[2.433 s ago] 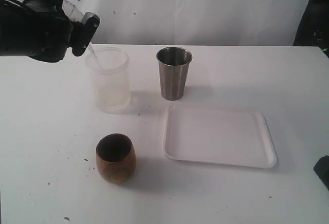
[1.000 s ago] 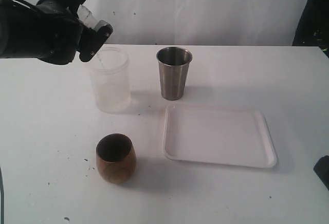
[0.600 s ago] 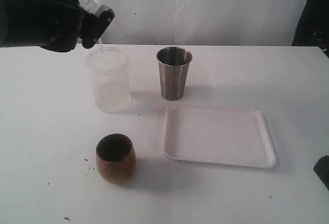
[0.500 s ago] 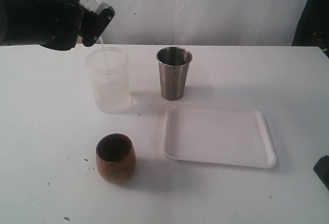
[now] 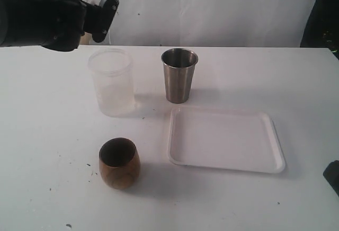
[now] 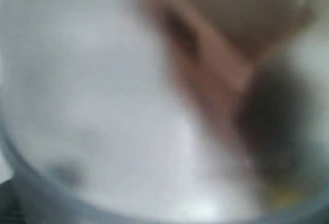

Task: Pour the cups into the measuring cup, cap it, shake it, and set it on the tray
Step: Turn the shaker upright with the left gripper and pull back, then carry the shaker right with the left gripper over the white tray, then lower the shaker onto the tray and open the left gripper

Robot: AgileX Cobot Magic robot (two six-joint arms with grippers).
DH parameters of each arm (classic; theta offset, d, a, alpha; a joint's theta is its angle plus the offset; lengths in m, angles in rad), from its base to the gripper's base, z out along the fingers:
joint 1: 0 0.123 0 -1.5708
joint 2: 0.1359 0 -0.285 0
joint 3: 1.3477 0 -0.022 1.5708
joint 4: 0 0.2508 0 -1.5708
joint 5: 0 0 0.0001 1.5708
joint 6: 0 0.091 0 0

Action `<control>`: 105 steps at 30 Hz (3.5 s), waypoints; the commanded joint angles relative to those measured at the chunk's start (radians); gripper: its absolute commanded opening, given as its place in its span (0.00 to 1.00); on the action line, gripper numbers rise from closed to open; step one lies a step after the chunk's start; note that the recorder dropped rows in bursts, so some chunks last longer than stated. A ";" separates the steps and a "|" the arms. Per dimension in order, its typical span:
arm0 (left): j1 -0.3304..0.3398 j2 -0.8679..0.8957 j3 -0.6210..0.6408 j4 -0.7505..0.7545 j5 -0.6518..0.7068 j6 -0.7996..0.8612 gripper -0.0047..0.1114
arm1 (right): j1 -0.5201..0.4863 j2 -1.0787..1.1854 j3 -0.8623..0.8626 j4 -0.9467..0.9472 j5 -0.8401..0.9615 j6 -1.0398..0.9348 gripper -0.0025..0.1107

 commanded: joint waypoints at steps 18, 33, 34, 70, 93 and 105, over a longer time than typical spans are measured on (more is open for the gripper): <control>0.320 -0.149 0.024 -1.202 -0.363 -0.356 0.04 | 0.002 -0.005 0.005 -0.008 -0.001 -0.007 0.03; 0.525 -0.461 0.496 -1.548 -1.327 -0.504 0.04 | 0.002 -0.005 0.005 -0.008 -0.001 -0.007 0.03; 0.525 -0.467 0.535 -1.488 -1.424 -0.573 0.04 | 0.002 -0.005 0.005 -0.008 -0.001 -0.007 0.03; -0.062 0.046 0.278 -0.753 -1.767 -0.826 0.04 | 0.002 -0.005 0.005 -0.008 -0.001 -0.007 0.03; -0.120 0.424 0.022 -0.725 -1.828 -0.654 0.15 | 0.002 -0.005 0.005 -0.008 -0.001 -0.007 0.03; -0.120 0.424 0.022 -0.725 -1.848 -0.700 0.73 | 0.002 -0.005 0.005 -0.008 -0.001 -0.007 0.03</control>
